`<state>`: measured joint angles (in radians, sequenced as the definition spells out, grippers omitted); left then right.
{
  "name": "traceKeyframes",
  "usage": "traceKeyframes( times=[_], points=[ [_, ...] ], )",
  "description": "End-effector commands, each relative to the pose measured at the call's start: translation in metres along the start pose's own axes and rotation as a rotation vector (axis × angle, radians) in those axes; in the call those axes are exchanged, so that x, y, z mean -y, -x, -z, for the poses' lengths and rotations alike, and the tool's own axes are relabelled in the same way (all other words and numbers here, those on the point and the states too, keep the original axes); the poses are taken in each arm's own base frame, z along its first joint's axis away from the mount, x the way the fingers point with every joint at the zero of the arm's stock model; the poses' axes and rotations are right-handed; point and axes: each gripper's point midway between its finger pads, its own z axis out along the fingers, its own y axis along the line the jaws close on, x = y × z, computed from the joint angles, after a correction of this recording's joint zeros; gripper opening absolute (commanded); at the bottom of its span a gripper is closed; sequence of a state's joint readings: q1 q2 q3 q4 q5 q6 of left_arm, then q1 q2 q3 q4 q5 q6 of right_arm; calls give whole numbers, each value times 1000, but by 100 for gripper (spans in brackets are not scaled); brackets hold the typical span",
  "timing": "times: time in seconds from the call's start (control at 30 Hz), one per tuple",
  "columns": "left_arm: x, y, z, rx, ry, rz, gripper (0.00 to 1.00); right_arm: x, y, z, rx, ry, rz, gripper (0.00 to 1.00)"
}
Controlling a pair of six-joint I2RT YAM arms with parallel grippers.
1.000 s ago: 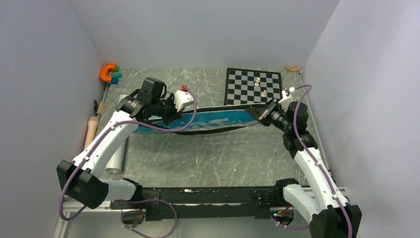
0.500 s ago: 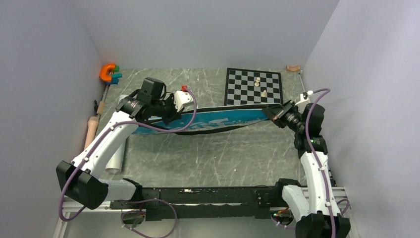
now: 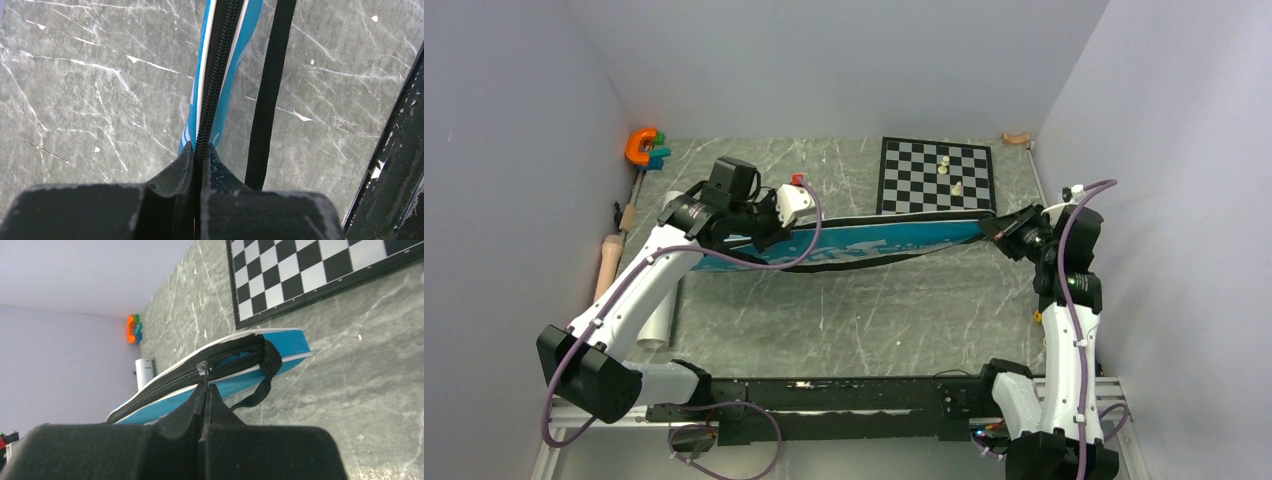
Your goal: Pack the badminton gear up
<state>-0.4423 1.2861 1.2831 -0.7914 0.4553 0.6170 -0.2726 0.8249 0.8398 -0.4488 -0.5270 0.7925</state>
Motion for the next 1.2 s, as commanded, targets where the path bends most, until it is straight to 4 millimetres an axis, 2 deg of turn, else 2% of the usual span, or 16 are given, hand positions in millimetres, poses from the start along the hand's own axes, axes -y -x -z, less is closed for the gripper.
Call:
traceKeyframes(
  times=[0.0, 0.13, 0.23, 0.3, 0.33, 0.4, 0.53, 0.63, 0.7, 0.77, 0.83, 0.9, 0.97, 1.03, 1.17],
  points=[
    [-8, 27, 16, 90, 44, -72, 0, 11, 35, 10, 134, -135, 44, 0],
    [-11, 25, 15, 81, 57, -77, 0, 24, 40, 13, 152, -219, 42, 0],
    [-12, 24, 13, 76, 59, -81, 0, 26, 46, 19, 179, -261, 52, 0],
    [-12, 23, 12, 75, 57, -83, 0, 20, 51, 23, 189, -258, 64, 9],
    [-12, 24, 12, 76, 53, -83, 0, 17, 53, 25, 195, -257, 64, 10],
    [-11, 24, 10, 74, 45, -80, 0, 10, 58, 29, 211, -251, 72, 21],
    [-11, 24, 9, 77, 40, -84, 0, -1, 70, 34, 237, -250, 92, 59],
    [-7, 25, 6, 79, 23, -84, 0, -31, 73, 29, 221, -121, 160, 69],
    [-2, 26, 4, 86, 3, -92, 0, -56, 67, 17, 183, 24, 220, 70],
    [3, 28, 2, 93, -17, -106, 0, -82, 50, 3, 127, 172, 302, 70],
    [9, 29, -1, 93, -40, -126, 0, -106, 11, -16, 9, 269, 425, 72],
    [16, 30, -3, 86, -76, -149, 0, -123, -40, -35, -143, 311, 553, 72],
    [21, 28, -6, 66, -109, -166, 0, -128, -78, -45, -244, 348, 626, 71],
    [24, 27, -6, 51, -133, -164, 0, -131, -110, -43, -321, 432, 662, 73],
    [32, 22, -7, 48, -167, -140, 0, -125, -163, -32, -419, 539, 726, 86]
  ],
)
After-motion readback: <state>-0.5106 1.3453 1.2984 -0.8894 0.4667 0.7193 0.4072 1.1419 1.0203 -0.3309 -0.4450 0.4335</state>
